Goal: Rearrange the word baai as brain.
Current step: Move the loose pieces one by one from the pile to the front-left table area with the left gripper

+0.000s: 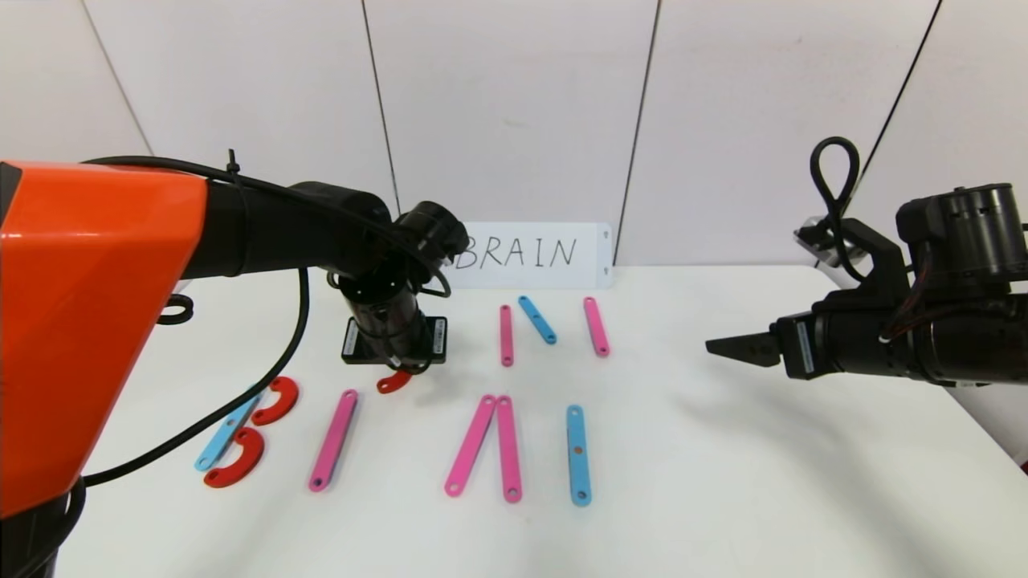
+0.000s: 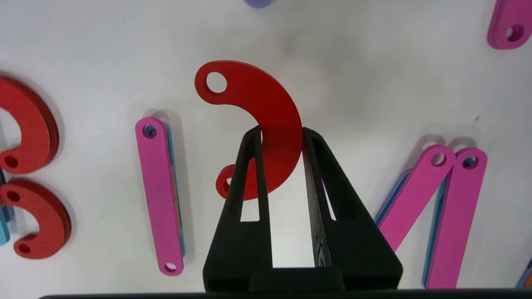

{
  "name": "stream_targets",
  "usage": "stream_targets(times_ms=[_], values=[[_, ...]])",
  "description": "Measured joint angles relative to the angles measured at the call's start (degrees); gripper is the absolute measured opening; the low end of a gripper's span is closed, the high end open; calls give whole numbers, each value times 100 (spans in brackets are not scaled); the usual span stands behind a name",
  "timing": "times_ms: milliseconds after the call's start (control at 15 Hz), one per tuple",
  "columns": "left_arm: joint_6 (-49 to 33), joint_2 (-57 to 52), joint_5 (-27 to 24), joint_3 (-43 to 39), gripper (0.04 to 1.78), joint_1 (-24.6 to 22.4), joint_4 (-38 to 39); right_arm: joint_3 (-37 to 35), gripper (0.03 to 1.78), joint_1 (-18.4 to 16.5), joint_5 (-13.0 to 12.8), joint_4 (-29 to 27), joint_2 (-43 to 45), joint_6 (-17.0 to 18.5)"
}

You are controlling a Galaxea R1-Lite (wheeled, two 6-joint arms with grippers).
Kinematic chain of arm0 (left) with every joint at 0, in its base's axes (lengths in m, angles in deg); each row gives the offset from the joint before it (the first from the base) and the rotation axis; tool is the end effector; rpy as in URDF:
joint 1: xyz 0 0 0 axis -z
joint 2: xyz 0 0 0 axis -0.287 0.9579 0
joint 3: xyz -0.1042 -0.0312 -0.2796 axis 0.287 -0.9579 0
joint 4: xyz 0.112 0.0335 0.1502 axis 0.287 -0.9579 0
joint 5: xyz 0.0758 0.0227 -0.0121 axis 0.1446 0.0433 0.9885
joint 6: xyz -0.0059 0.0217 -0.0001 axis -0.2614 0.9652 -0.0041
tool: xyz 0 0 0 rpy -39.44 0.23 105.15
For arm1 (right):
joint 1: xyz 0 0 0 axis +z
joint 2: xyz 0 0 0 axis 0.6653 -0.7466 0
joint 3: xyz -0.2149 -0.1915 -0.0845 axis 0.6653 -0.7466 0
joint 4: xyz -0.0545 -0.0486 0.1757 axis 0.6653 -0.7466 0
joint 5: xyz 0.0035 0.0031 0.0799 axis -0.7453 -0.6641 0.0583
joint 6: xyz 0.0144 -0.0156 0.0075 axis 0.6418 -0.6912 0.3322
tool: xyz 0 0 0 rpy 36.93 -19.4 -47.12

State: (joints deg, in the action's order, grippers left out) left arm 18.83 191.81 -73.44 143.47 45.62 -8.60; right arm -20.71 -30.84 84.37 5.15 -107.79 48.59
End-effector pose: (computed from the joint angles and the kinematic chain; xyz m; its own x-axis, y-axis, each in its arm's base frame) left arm 0.3490 -0.1864 0.1712 0.4742 0.0337 -0.8797 -0.0639 0.9980 0.0038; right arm 0.2663 0.0566 0.1868 0.7197 0.3811 -0.5803 -0.3805 0.9157 0.1294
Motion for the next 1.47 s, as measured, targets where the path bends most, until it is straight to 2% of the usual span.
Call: stream_targets(times_ms=[533, 933, 1467], values=[[-96, -240, -11, -848, 29, -15, 178, -33, 174, 33, -18, 0, -27, 1], [532, -425, -33, -1703, 29, -130, 1052, -43, 174, 54, -20, 0, -33, 0], [772, -408, -80, -1775, 29, -207, 1135, -44, 174, 66, -24, 0, -41, 0]])
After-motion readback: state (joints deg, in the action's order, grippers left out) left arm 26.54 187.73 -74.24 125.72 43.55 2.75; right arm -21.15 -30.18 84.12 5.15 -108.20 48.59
